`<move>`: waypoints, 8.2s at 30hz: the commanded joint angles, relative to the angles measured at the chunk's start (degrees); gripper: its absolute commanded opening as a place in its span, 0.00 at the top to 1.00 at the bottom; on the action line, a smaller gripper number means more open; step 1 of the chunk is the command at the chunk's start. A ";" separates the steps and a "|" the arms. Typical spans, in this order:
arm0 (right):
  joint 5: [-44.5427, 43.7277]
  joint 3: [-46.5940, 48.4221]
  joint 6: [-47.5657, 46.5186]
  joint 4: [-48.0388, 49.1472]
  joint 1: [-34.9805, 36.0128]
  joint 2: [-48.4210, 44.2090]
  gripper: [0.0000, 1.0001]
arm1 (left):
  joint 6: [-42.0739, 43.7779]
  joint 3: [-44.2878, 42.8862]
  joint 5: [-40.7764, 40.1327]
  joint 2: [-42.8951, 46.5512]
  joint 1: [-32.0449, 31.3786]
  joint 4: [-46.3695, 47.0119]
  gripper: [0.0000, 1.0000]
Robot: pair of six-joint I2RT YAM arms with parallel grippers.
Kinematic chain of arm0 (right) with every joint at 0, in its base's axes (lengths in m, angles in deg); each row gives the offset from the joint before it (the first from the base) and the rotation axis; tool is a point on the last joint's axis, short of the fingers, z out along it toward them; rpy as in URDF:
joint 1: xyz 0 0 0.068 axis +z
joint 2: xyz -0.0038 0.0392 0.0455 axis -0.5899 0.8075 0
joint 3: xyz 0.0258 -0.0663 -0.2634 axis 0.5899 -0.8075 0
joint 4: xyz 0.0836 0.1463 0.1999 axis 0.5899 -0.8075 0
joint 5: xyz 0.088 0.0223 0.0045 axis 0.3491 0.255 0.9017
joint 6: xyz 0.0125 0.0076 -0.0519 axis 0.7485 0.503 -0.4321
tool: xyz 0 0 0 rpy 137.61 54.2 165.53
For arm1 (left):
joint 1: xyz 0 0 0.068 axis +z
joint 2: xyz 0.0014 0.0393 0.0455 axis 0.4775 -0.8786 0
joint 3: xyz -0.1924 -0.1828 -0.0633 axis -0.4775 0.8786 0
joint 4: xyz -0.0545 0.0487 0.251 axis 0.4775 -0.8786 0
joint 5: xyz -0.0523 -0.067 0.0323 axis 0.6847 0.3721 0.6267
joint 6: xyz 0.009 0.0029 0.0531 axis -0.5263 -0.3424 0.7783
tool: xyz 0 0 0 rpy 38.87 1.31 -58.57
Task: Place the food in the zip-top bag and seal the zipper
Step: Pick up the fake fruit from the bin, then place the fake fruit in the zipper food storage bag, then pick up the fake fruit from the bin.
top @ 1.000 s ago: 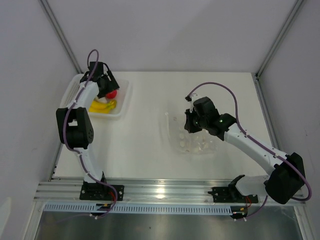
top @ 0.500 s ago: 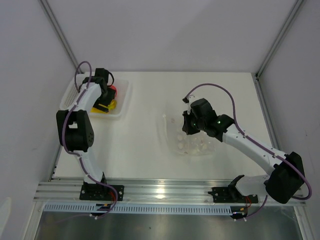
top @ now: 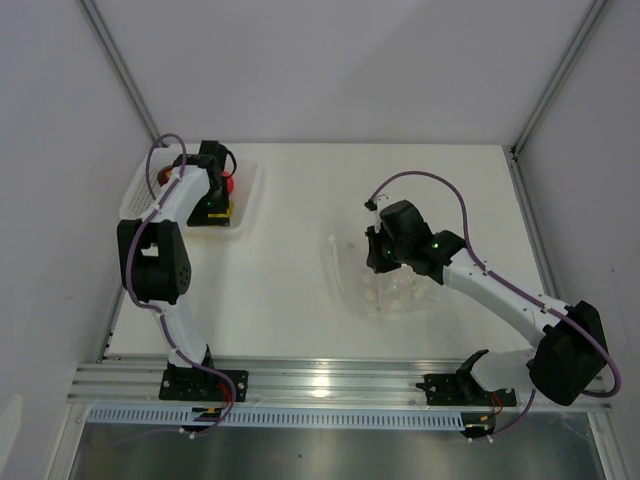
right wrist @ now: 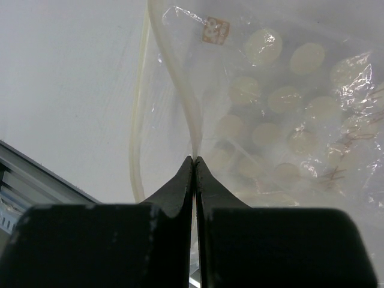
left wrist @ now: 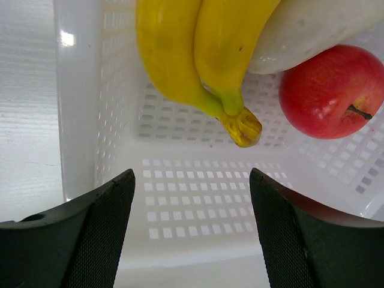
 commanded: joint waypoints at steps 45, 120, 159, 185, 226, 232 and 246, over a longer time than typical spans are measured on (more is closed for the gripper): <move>1.16 -0.79 -2.17 -0.13 -2.55 -3.24 0.99 | -4.64 3.52 7.05 -5.99 3.27 12.99 0.97; -8.59 15.90 17.25 -10.94 3.87 -3.51 1.00 | 87.03 31.65 -19.74 46.04 -53.85 19.23 1.00; -4.47 21.27 17.69 -10.59 2.46 -1.83 1.00 | 108.30 36.04 -39.80 37.60 -69.77 32.06 0.99; 3.01 19.77 20.06 -9.18 -0.09 -3.94 1.00 | 88.42 30.69 -54.54 37.59 -71.97 22.51 0.01; 2.13 14.85 12.42 -11.20 -0.61 -8.07 1.00 | 71.75 24.62 11.52 43.77 -19.86 22.04 0.01; 2.39 14.85 11.80 -11.03 -0.61 -6.76 1.00 | 68.32 22.16 16.62 37.87 -9.22 24.85 0.01; 4.50 16.17 8.73 -10.94 -3.68 -3.15 1.00 | 55.05 7.50 15.13 9.95 1.42 28.20 0.04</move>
